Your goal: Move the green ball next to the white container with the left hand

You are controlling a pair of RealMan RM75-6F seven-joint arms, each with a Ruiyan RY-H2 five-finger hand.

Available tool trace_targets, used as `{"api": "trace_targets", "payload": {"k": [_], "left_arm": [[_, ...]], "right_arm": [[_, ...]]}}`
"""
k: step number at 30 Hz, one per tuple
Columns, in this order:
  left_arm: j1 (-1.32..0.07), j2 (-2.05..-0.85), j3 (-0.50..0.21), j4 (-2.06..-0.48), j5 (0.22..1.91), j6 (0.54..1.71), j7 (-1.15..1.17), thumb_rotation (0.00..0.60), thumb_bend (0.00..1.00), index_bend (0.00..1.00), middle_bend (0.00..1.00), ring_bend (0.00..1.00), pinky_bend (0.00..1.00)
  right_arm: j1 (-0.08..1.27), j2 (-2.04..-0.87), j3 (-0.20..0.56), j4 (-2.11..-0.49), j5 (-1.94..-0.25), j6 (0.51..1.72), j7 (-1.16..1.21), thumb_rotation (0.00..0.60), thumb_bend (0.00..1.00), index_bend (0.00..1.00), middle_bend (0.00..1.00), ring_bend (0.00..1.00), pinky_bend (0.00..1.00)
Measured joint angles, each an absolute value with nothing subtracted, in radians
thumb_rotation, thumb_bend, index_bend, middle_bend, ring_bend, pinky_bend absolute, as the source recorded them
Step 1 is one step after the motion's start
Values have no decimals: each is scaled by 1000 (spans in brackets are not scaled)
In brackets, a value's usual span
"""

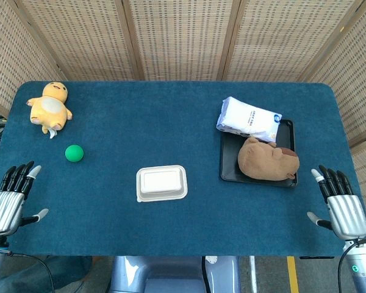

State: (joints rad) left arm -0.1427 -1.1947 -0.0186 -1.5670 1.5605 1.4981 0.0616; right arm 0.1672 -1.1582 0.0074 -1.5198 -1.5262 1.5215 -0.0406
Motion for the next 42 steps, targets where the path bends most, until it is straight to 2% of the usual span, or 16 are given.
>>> {"api": "trace_targets", "payload": {"k": [10,16,23,26,31,36,42], "left_arm": [[-161,-1192,-24,-1557,1549,1455,47,600,0,0,0,0,0],[-241,-1184,-73,-1516,1484,1325,33,600,0,0,0,0,0],[-355,-1212,-121,-1380,1422,1159,21,600,11,0,0,0,32],[-394,-1256,-131,-1279,1412,1110,-12,600,13,0,0,0,53],[-471,-1376,-128,-1015,1412,986,-127,600,38,12,0,16,84],[-546,-1521,-116,-747,1427,904,-283,600,76,110,33,55,119],[-619,-1642,-99,-571,1442,830,-393,600,94,148,57,76,153]], "right_arm": [[160,-1161,17,-1520,-1537,1514,-34,600,0,0,0,0,0],[159,-1163,30,-1519,-1532,1507,-35,600,0,0,0,0,0],[159,-1166,40,-1517,-1517,1496,-43,600,0,0,0,0,0],[158,-1171,43,-1511,-1513,1489,-50,600,0,0,0,0,0],[159,-1182,50,-1502,-1498,1471,-62,600,0,0,0,0,0],[160,-1190,55,-1493,-1491,1460,-65,600,0,0,0,0,0],[162,-1203,55,-1482,-1492,1448,-75,600,0,0,0,0,0]]}}
